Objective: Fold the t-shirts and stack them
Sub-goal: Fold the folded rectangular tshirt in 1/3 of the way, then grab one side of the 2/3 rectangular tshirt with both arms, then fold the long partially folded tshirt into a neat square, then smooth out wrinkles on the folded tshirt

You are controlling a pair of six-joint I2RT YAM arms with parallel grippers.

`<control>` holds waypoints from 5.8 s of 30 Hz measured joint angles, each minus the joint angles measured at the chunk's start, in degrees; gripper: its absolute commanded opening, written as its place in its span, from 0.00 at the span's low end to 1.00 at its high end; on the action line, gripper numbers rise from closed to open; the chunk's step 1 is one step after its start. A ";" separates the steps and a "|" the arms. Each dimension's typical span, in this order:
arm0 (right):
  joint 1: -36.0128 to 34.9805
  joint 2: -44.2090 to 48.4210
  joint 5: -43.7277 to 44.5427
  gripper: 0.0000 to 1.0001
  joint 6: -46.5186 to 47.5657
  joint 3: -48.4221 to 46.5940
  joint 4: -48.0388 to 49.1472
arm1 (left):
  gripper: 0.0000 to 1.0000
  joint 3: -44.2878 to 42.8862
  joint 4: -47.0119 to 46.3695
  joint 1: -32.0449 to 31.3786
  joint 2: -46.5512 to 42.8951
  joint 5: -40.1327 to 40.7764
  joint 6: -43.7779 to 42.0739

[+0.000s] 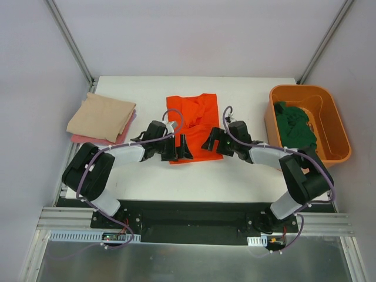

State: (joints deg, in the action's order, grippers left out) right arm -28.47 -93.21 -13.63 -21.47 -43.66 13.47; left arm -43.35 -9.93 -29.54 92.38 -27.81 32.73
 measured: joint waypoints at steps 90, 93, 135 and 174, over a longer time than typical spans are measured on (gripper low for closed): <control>-6.25 55.34 -22.60 0.00 -8.07 18.67 -24.04 | 0.00 2.40 27.89 -6.54 -48.39 22.40 7.17; -3.52 53.88 -21.44 0.00 -7.61 17.92 -24.48 | 0.00 0.24 26.05 -6.40 -41.99 24.13 6.78; 14.73 12.44 -6.80 0.04 -1.64 3.23 -8.26 | 0.10 -27.69 13.53 8.72 14.69 5.77 3.43; 3.85 -12.96 -8.87 0.96 1.86 -24.37 -13.86 | 0.99 -5.18 10.73 1.70 -1.97 4.83 2.51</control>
State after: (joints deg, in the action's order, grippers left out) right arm -24.62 -106.17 -22.50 -19.62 -68.03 -0.38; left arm -48.53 0.80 -27.83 90.41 -22.98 35.24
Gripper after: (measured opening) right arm 0.967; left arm 0.990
